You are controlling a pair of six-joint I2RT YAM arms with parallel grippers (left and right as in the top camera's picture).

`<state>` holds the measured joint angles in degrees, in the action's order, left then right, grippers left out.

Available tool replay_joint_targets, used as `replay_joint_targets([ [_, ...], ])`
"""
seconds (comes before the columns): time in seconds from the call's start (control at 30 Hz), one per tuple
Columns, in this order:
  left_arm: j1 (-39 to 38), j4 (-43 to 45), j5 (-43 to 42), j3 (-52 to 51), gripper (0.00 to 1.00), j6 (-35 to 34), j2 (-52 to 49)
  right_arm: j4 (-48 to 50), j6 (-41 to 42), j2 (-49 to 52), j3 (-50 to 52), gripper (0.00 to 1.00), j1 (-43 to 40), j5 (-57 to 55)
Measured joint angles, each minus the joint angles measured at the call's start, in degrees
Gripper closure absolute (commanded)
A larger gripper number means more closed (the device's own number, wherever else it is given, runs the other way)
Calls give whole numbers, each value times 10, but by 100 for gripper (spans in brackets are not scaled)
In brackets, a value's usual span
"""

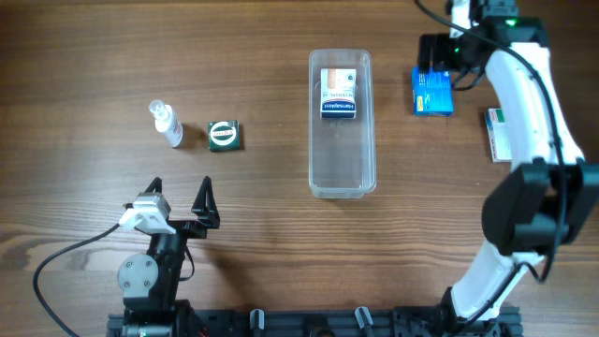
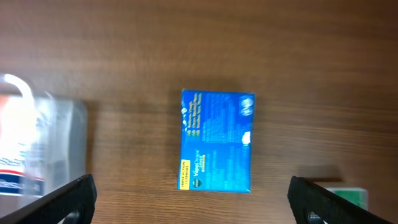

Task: Pack container
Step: 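Move the right gripper to the blue lozenge box and grasp it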

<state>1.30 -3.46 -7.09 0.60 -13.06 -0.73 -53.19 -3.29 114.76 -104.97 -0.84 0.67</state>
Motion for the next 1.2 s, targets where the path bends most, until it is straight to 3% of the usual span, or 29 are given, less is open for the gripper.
replay_joint_targets([
  [0.23, 0, 0, 0, 0, 0, 0, 0, 14, -5, 76, 6, 1, 2, 4],
  [0.97, 0, 0, 0, 0, 0, 0, 0, 25, 6, 158, 6, 1, -23, -1],
  [1.2, 0, 0, 0, 0, 0, 0, 0, 33, 10, 164, 6, 22, -24, -3],
])
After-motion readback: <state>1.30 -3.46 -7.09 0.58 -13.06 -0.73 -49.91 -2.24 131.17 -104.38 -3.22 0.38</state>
